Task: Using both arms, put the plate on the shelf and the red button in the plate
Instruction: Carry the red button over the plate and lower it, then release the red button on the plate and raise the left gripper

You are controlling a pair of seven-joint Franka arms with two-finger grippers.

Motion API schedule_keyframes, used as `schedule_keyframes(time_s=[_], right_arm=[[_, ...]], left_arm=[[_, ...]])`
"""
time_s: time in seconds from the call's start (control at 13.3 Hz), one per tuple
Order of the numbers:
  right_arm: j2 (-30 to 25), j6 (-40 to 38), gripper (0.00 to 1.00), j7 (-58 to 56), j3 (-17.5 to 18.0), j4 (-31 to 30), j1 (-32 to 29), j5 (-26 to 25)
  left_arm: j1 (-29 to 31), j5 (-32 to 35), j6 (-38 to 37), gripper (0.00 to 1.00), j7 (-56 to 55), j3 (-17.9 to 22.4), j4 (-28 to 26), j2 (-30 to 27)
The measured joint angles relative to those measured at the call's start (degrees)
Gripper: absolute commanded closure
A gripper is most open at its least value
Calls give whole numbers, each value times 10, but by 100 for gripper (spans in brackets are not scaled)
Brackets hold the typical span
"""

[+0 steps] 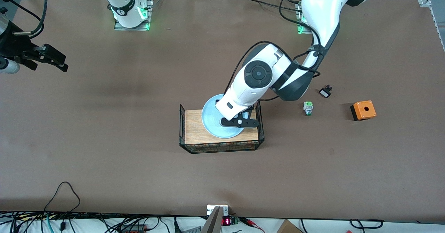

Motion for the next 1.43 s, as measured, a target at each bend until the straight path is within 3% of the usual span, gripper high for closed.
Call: schedule_keyframes(time_s=[0.08, 0.15, 0.53, 0.75, 1.05, 1.2, 1.43], right_arm=[[0, 0, 0, 0, 0, 0, 0, 0], [0, 0, 0, 0, 0, 0, 0, 0], [1, 0, 0, 0, 0, 0, 0, 0], [1, 0, 0, 0, 0, 0, 0, 0], [0, 0, 0, -2, 0, 1, 0, 0], [0, 0, 0, -15, 0, 1, 0, 0], [1, 0, 0, -33, 0, 2, 0, 0]], left_arm=[[-3, 10, 3, 24, 0, 0, 0, 7], [-4, 13, 6, 0, 0, 0, 2, 9], [-3, 15, 2, 0, 0, 1, 14, 7], [-1, 15, -73, 0, 0, 1, 33, -18], [15, 15, -225, 0, 3, 2, 42, -104], [50, 16, -266, 0, 59, 4, 38, -146], [116, 14, -276, 0, 159, 13, -41, -229]])
